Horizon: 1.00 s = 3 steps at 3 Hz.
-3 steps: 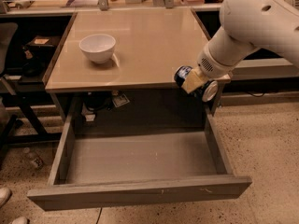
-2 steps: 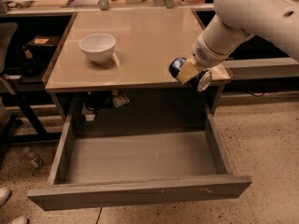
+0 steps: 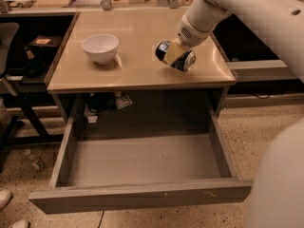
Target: Pick pepsi can from top drawer and place on counter
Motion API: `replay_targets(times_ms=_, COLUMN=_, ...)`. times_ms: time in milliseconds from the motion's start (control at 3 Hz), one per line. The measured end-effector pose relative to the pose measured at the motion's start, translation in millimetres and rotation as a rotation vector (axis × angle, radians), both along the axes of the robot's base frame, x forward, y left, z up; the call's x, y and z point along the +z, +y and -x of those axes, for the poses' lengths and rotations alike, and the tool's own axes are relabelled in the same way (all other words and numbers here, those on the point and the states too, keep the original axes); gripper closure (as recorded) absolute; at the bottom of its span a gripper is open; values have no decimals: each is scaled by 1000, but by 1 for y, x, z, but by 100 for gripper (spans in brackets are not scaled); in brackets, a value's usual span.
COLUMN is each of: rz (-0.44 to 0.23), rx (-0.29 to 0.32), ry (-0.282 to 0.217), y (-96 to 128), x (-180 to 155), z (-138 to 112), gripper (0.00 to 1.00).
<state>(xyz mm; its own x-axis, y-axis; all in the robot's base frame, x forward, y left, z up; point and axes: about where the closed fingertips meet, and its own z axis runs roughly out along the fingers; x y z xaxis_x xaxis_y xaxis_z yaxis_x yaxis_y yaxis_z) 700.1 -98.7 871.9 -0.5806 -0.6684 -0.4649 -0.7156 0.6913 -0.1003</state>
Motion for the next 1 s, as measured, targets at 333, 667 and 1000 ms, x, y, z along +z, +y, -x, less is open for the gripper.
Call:
replay_targets(times_ms=333, rz=-19, rx=70, ry=7, y=34, x=-5, z=-38, gripper=100)
replay_targets(times_ms=667, rz=-44, rx=120, ry=35, y=60, x=-24, z=-60, gripper=100)
replay_targets(times_ms=1000, rz=-66, rx=150, ry=68, y=75, x=-45, z=-71, gripper=100)
